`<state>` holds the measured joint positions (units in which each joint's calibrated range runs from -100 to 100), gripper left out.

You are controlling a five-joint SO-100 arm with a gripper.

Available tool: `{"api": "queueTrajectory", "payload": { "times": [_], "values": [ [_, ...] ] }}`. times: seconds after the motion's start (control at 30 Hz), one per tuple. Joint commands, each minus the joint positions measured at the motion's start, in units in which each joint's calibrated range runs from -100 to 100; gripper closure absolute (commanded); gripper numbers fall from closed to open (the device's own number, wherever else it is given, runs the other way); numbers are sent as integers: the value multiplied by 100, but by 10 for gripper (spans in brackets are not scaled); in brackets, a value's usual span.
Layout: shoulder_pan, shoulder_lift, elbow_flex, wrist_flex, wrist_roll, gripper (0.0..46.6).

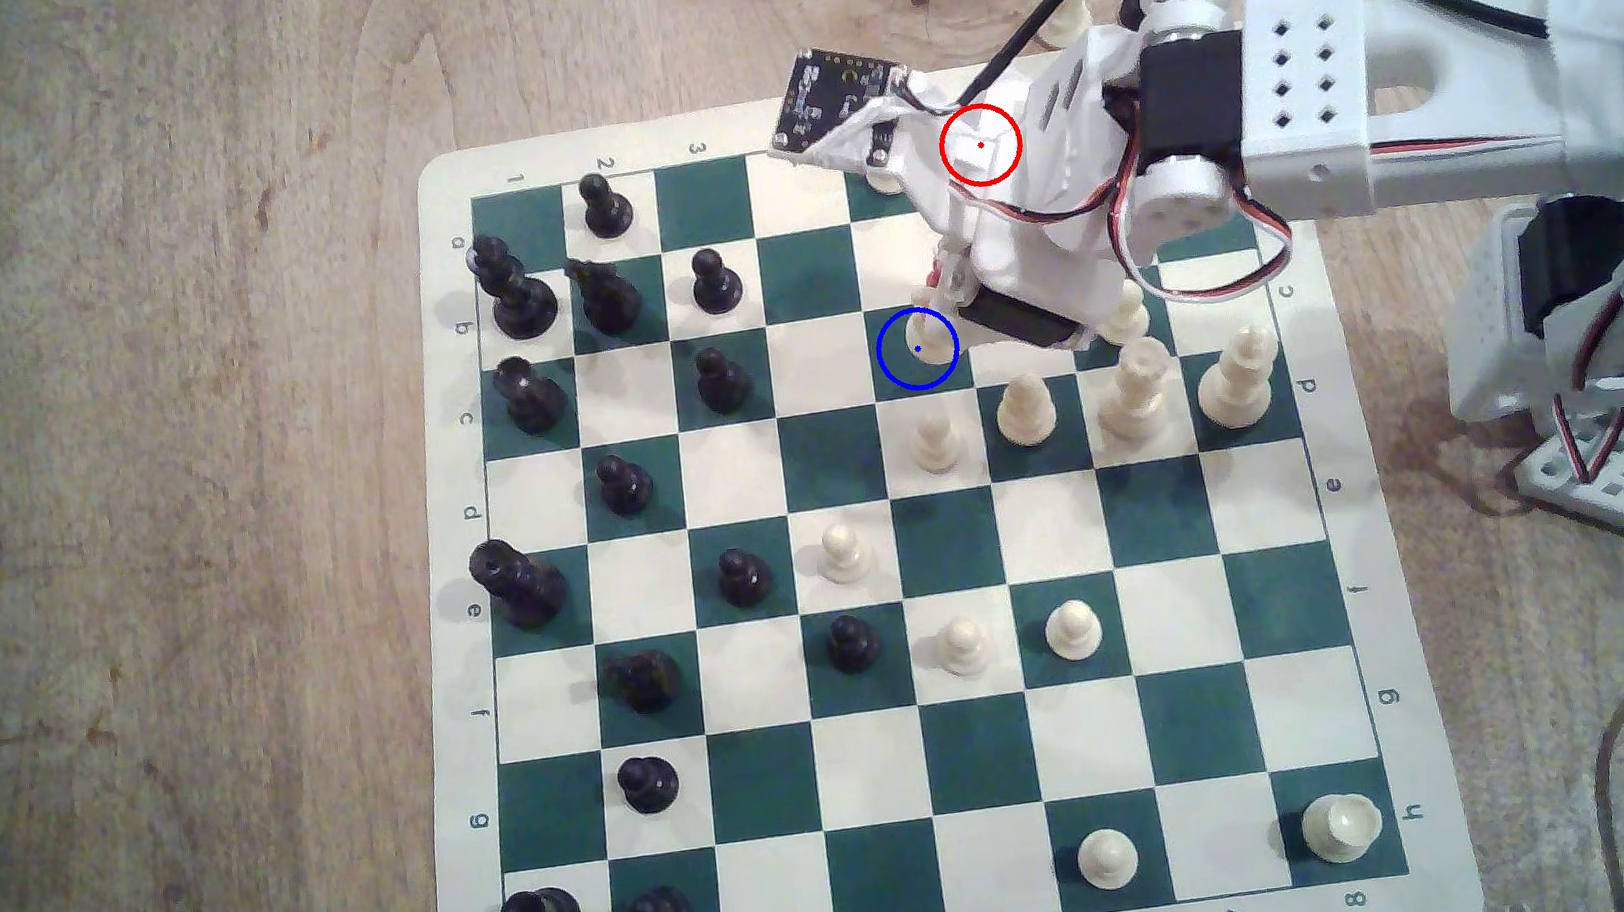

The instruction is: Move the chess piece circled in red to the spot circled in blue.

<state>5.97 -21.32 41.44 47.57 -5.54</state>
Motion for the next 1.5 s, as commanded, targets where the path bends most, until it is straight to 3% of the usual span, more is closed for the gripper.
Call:
{"api": "queueTrajectory", "payload": {
  "times": [0.0, 0.83, 1.47],
  "values": [
    [-54, 36, -46, -195, -49, 464],
    [134, 876, -336, -801, 39, 464],
    [-38, 435, -327, -711, 24, 464]
  ]
}}
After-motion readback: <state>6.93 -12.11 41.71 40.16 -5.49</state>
